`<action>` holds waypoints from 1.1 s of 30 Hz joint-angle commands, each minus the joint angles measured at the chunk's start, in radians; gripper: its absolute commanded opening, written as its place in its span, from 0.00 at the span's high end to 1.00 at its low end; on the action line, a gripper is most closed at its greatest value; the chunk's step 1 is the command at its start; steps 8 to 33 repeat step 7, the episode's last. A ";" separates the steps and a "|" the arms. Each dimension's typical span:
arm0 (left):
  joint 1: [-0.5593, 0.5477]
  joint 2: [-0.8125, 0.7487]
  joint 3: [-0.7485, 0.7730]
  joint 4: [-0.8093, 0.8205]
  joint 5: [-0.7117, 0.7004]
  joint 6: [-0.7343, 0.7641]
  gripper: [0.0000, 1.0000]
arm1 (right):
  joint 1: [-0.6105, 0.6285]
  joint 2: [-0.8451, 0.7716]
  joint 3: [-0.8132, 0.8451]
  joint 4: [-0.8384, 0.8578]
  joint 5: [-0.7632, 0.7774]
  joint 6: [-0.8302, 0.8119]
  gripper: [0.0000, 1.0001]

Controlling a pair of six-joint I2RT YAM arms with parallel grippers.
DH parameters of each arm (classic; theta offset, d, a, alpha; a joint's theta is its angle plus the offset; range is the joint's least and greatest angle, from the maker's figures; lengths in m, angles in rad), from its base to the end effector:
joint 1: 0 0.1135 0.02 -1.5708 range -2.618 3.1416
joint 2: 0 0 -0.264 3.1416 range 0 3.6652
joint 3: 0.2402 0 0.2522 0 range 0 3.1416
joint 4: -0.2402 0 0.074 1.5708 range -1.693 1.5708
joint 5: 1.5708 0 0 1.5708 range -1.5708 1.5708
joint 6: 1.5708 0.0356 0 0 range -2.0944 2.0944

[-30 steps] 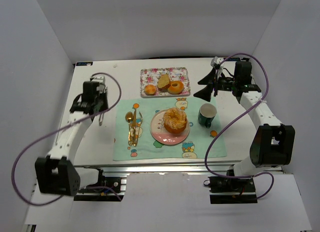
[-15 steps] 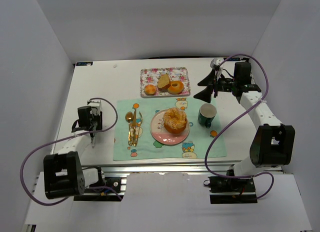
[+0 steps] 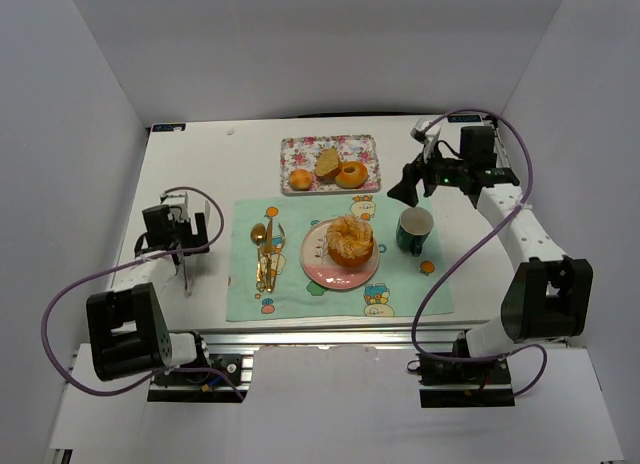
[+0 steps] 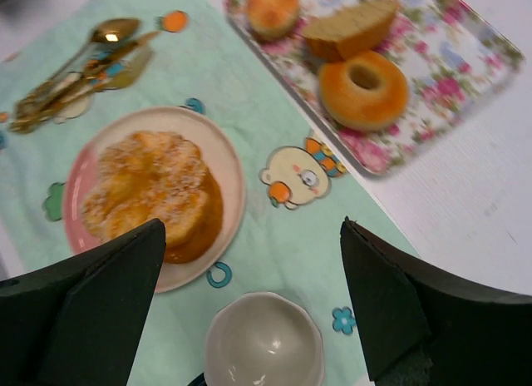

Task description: Place the bread

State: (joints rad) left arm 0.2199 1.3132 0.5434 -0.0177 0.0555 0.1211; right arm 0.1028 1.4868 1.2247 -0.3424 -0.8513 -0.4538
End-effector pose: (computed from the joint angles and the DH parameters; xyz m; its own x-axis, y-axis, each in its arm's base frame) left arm 0.2422 0.0521 0.1638 -0.7082 -0.0347 -0.7052 -0.0947 0.9944 0.0462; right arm 0.3257 0.0605 0.3157 -0.2086 -0.3119 -0.9269 -0.8619 0.5065 0.0235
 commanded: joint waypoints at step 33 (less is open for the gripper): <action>0.007 -0.313 0.115 -0.044 0.148 -0.230 0.02 | 0.077 -0.057 0.045 0.092 0.557 0.216 0.10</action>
